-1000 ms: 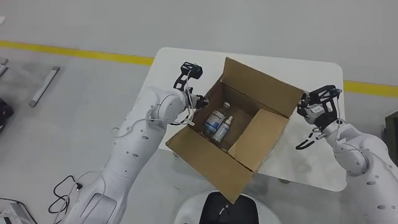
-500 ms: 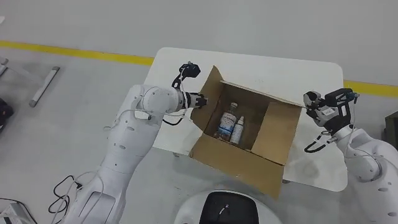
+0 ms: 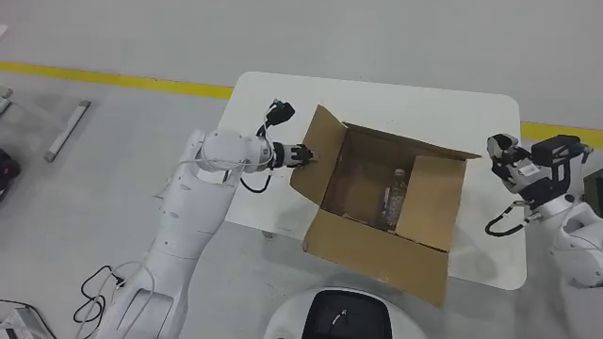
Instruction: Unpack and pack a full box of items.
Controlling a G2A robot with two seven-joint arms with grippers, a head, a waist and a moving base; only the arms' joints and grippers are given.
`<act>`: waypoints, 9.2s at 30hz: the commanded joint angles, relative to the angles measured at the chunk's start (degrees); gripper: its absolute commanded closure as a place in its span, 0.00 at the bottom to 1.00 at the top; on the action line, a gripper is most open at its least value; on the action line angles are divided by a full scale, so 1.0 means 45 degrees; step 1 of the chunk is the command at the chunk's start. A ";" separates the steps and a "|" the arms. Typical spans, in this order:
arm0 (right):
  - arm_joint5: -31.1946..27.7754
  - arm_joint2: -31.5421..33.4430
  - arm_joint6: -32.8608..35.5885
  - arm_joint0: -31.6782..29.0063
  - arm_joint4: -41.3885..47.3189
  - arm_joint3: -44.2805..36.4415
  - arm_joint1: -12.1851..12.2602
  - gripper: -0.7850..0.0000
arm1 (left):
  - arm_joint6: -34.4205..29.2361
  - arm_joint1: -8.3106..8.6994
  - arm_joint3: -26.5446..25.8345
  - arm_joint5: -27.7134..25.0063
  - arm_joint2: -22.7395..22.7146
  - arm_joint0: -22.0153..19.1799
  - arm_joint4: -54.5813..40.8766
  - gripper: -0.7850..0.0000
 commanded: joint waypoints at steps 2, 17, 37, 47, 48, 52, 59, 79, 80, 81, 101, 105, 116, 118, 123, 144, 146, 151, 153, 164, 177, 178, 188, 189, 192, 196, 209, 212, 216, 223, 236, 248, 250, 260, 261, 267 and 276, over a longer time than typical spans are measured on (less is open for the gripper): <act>-0.1172 0.0079 0.0174 -0.0041 -0.0254 -0.0298 0.0094 1.00 | 0.0037 0.0043 0.0231 0.0190 -0.0033 0.0041 -0.0276 1.00; -0.4722 0.0090 -0.0823 -0.0208 -0.2191 -0.1727 0.0391 1.00 | 0.0369 0.0265 0.0664 0.0721 0.0127 -0.0037 -0.0490 1.00; -0.2445 -0.2406 -0.0022 0.2945 -0.1584 0.1817 -0.0183 1.00 | 0.0451 0.0545 0.1364 0.1066 0.0663 -0.0475 -0.0186 0.00; -0.0894 -0.3268 0.0007 0.3848 -0.0929 0.3297 -0.0575 1.00 | 0.0873 0.0776 0.0940 0.1486 0.1173 -0.0509 0.2263 0.00; -0.0810 -0.3341 0.0030 0.3901 -0.0862 0.3396 -0.0608 1.00 | 0.0916 0.0796 0.0866 0.1593 0.1250 -0.0496 0.2595 0.00; -0.0353 -0.3535 0.0146 0.4096 -0.0658 0.3788 -0.0722 1.00 | 0.1379 0.0893 0.0345 0.2099 0.1744 -0.0451 0.4891 0.00; 0.0742 -0.3895 0.0673 0.4384 -0.0234 0.4289 -0.0950 1.00 | 0.1518 0.0938 -0.0465 0.2753 0.2603 -0.0307 0.7584 0.00; 0.1632 -0.4979 0.2091 0.5342 0.0873 0.6120 -0.1628 1.00 | 0.0872 0.0722 -0.0565 0.2938 0.3976 -0.0427 1.0610 0.00; 0.1623 -0.5006 0.2113 0.5371 0.0873 0.6181 -0.1647 1.00 | 0.0871 0.0709 -0.0535 0.2910 0.3990 -0.0445 1.0656 0.00; 0.1643 -0.5046 0.2250 0.5406 0.0869 0.6263 -0.1667 1.00 | 0.0868 0.0697 -0.0509 0.2896 0.4019 -0.0454 1.0739 0.00; 0.0635 -0.1355 0.0263 0.1901 -0.0354 0.1195 -0.0535 1.00 | 0.2049 0.0711 -0.3432 0.1289 0.2262 0.0684 0.8843 0.00; 0.2337 0.0318 0.0595 -0.0037 -0.0340 -0.0566 -0.0246 1.00 | 0.2092 0.0727 -0.4012 0.0684 0.1995 0.0908 0.8151 0.00; 0.5932 0.1393 0.0624 -0.2839 0.0527 -0.1483 -0.0292 1.00 | 0.2608 0.0797 -0.5187 -0.0825 0.1886 0.1350 0.8074 0.00; 0.5836 0.1045 0.0796 -0.2688 0.0461 -0.0981 -0.0337 1.00 | 0.2589 0.0805 -0.5310 -0.0939 0.1865 0.1390 0.8045 0.00; 0.4767 -0.0151 0.1143 -0.1521 0.0579 0.0700 -0.0520 1.00 | 0.2589 0.0805 -0.5310 -0.0939 0.1865 0.1390 0.8045 0.00; 0.2216 -0.4040 0.0870 0.2055 0.0246 0.4398 -0.1542 1.00 | 0.2589 0.0805 -0.5310 -0.0939 0.1865 0.1390 0.8045 0.00; 0.2202 -0.4235 0.0821 0.2188 0.0241 0.4559 -0.1622 1.00 | 0.2589 0.0805 -0.5310 -0.0939 0.1865 0.1390 0.8045 0.00; 0.2046 -0.4594 0.0858 0.2316 0.0022 0.4766 -0.1741 1.00 | 0.2589 0.0805 -0.5310 -0.0939 0.1865 0.1390 0.8045 0.00; 0.1803 -0.4575 0.0966 0.2166 -0.0071 0.4734 -0.1709 1.00 | 0.2589 0.0805 -0.5310 -0.0939 0.1865 0.1390 0.8045 0.00; 0.1369 -0.4328 0.1742 0.0971 -0.0507 0.3289 -0.1483 1.00 | 0.2589 0.0805 -0.5310 -0.0939 0.1865 0.1390 0.8045 0.00; 0.1741 -0.4456 0.1560 0.1349 -0.0448 0.3086 -0.1647 1.00 | 0.2866 0.0791 -0.5245 -0.0999 0.1912 0.1521 0.7874 0.00; 0.1837 -0.4269 0.1528 0.1333 -0.0526 0.2992 -0.1603 1.00 | 0.2954 0.0778 -0.5185 -0.1072 0.1987 0.1560 0.7717 0.00; 0.2579 -0.2172 0.1857 0.0418 -0.1643 0.0572 -0.1055 1.00 | 0.2153 0.0429 -0.2933 -0.1672 0.4036 0.0332 0.5623 0.00; 0.2573 -0.2016 0.1915 0.0288 -0.1641 0.0337 -0.1018 1.00 | 0.2190 0.0382 -0.2515 -0.1818 0.4248 0.0201 0.5357 0.00; 0.2526 -0.1669 0.2060 -0.0027 -0.1682 -0.0179 -0.0933 1.00 | 0.2238 0.0258 -0.1321 -0.2436 0.4771 -0.0307 0.4669 0.00; 0.2531 -0.1541 0.2311 -0.0288 -0.1807 -0.0544 -0.0884 1.00 | 0.2358 0.0139 -0.0388 -0.2695 0.5285 -0.0784 0.4581 0.00; 0.2422 -0.1572 0.2541 -0.0534 -0.2401 -0.0917 -0.0831 1.00 | 0.2572 0.0110 -0.0049 -0.2423 0.5332 -0.0644 0.4392 0.00; 0.2372 -0.1586 0.2569 -0.0511 -0.2421 -0.0915 -0.0829 1.00 | 0.2307 -0.0005 0.0398 -0.2160 0.5452 -0.0786 0.3136 0.00; 0.2331 -0.1569 0.2670 -0.0528 -0.2340 -0.0805 -0.0824 1.00 | 0.2313 -0.0193 0.1427 -0.1540 0.5879 -0.1334 0.2577 0.00; 0.2265 -0.1638 0.2878 -0.0512 -0.2289 -0.0506 -0.0827 1.00 | 0.1189 -0.0493 0.3245 -0.1690 0.6303 -0.2200 0.0119 0.00; 0.1272 -0.2875 0.3278 0.0306 -0.2106 0.1429 -0.1043 1.00 | 0.0174 -0.0821 0.5284 -0.2457 0.6568 -0.3417 -0.2790 0.00; 0.0335 -0.4643 0.2386 0.1843 -0.1937 0.3551 -0.1577 1.00 | -0.1015 -0.0895 0.6157 -0.2896 0.6386 -0.3874 -0.5192 0.00; 0.0205 -0.4905 0.2244 0.2066 -0.1975 0.3785 -0.1667 1.00 | -0.1148 -0.0890 0.6224 -0.2934 0.6350 -0.3904 -0.5459 0.00; 0.0010 -0.5635 0.1680 0.2617 -0.2207 0.4370 -0.1956 1.00 | -0.1635 -0.0809 0.6140 -0.3174 0.6000 -0.3984 -0.6736 0.00; 0.0142 -0.5586 0.1585 0.2622 -0.2213 0.4371 -0.1957 1.00 | -0.1554 -0.0791 0.6089 -0.3245 0.5964 -0.4004 -0.6693 0.00; 0.0803 -0.4672 0.1226 0.2200 -0.2073 0.3829 -0.1748 1.00 | -0.1284 -0.0764 0.5764 -0.3051 0.5747 -0.4218 -0.7236 0.00; 0.1710 -0.1899 0.1516 0.0333 -0.2049 0.1245 -0.1033 1.00 | -0.0392 -0.0994 0.4686 -0.2283 0.6370 -0.4535 -0.7799 0.00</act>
